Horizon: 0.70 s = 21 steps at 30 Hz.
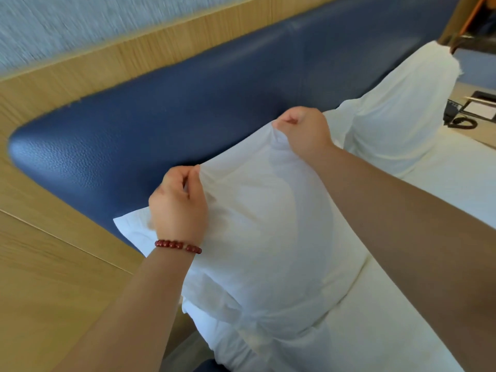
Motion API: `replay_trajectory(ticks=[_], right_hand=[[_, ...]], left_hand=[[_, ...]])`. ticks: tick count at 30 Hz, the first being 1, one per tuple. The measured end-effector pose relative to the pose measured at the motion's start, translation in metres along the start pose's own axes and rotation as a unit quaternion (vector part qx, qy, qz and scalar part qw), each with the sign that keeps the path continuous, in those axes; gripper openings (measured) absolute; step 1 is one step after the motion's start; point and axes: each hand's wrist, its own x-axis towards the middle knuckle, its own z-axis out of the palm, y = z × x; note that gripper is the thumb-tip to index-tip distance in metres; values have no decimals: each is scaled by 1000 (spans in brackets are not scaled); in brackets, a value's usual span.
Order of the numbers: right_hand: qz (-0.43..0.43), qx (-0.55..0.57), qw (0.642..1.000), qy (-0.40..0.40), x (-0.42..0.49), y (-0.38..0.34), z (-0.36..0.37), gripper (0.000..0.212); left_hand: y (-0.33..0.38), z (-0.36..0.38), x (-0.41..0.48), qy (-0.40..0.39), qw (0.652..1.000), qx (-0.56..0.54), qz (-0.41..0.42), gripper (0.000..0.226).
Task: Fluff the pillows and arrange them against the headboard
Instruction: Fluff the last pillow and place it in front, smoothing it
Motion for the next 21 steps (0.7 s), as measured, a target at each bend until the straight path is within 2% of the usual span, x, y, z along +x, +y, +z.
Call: replay_trajectory(ticks=[2,4,8,11,14,17,21], right_hand=[[-4,3,1000,18,-1,5,5,17],[-1,-18,1000,9,-6,18,7,20],[-40,-196,979,-27,-15,44,4,23],[-83,-238,967,-38,-17,45,-2,24],[-148,-231,960,-48,-12,46,-10,25],[-150,-263,951,-65,-9,50,-17,26],[-167,-355,910,-136,-1,59,-26,22]], left_hand=[[-1,1,3,-10,1000,18,18,18],[-7,4,2,-60,994,62,63,21],[-24,13,-6,-132,980,104,103,24],[-27,18,-6,-132,981,112,89,25],[-27,20,-8,-130,980,128,80,25],[-29,22,-12,-125,978,139,91,25],[-26,26,-14,-112,985,110,73,22]])
